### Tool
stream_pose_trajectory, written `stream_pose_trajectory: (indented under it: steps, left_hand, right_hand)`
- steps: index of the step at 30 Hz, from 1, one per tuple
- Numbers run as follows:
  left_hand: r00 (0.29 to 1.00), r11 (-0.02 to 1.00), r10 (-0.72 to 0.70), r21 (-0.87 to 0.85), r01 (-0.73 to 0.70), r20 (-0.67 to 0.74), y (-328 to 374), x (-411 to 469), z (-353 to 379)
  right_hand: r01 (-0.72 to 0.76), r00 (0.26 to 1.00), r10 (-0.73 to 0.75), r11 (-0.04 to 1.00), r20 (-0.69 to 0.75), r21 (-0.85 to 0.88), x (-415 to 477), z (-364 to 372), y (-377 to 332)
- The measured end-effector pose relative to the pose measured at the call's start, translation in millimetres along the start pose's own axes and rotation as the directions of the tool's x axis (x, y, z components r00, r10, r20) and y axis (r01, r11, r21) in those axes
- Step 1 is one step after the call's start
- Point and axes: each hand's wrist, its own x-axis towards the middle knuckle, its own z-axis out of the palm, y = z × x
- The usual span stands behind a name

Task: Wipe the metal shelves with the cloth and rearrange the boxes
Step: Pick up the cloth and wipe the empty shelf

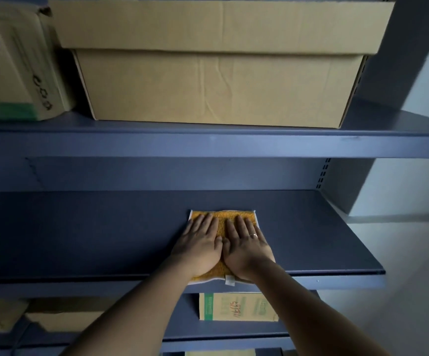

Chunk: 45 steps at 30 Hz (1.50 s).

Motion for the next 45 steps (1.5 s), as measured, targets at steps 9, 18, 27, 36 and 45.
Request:
stream_pose_trajectory:
  steps: [9, 18, 27, 36, 45]
  left_hand:
    - [1.000, 1.000, 0.012, -0.019, -0.012, 0.004, -22, -12, 0]
    - [1.000, 1.000, -0.012, -0.011, 0.011, -0.023, -50, -40, -2]
    - [0.999, 1.000, 0.021, -0.004, -0.021, -0.030, -64, -3, -3]
    - [1.000, 1.000, -0.024, -0.007, 0.024, -0.014, -87, 70, -10]
    - [1.000, 1.000, -0.026, -0.011, 0.026, -0.016, -99, 98, -10]
  right_hand:
    - [-0.034, 0.999, 0.034, 0.999, 0.003, -0.016, 0, 8, -28]
    - [-0.034, 0.999, 0.035, 0.999, -0.014, 0.014, -9, 15, -65]
    - [-0.031, 1.000, 0.031, 1.000, 0.000, 0.005, 25, 11, -61]
    - [-0.003, 1.000, 0.003, 1.000, -0.013, -0.004, 107, 1, -53]
    - [-0.011, 1.000, 0.011, 1.000, -0.007, 0.001, 134, -3, -51]
